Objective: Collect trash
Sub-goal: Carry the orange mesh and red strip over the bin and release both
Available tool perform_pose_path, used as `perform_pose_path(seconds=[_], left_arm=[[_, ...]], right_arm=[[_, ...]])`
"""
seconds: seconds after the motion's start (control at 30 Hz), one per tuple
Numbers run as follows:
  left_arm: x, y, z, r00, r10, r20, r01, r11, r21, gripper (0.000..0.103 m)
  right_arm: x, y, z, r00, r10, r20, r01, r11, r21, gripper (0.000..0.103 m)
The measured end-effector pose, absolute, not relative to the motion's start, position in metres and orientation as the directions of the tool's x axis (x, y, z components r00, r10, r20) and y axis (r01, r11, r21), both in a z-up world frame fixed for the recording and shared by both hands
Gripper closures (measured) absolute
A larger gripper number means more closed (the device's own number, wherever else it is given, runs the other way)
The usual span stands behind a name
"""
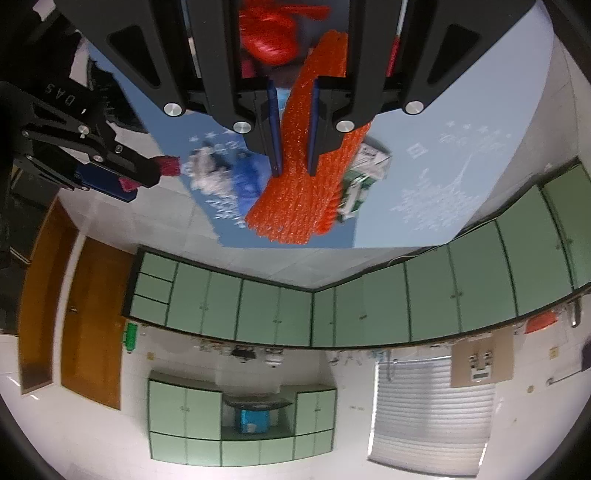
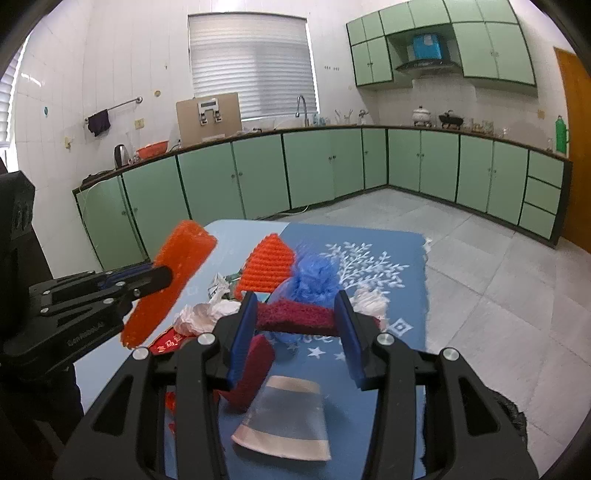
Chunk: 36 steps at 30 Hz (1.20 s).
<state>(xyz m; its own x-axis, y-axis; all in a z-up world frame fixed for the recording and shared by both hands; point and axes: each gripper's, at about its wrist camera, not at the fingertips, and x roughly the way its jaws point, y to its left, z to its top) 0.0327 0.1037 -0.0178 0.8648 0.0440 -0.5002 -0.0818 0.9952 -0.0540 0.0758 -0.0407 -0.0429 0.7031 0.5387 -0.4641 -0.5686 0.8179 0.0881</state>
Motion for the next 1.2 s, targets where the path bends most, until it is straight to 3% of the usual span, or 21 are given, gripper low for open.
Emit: perform_pose_path(seconds=[0.47,0.8,1.2], left_arm=[[0.068,0.006,-0.005,0.851,-0.226,-0.474,0.197,0.974,-0.112,0.09],[0.106,-0.078,-0.022,0.757,-0.415,-0.505,0.382,0.908,-0.173,0.09],[0.133,-0.14,-0.059,0.678,-0.464,-0.57,0.456,0.874,-0.168,0.09]], right_arm=[[0.061,-0.154,-0.024,0.84,0.34,-0.423,-0.362,0.932,0.032,0.061],[0.062,-0.247,-0.055,0.869,0.178,-0.461,-0.167,0.984,0.066,0.061],[0.079,-0.289,-0.103,0.831,0.126,-0.542,-0.077,0.991,0.112,0.059]])
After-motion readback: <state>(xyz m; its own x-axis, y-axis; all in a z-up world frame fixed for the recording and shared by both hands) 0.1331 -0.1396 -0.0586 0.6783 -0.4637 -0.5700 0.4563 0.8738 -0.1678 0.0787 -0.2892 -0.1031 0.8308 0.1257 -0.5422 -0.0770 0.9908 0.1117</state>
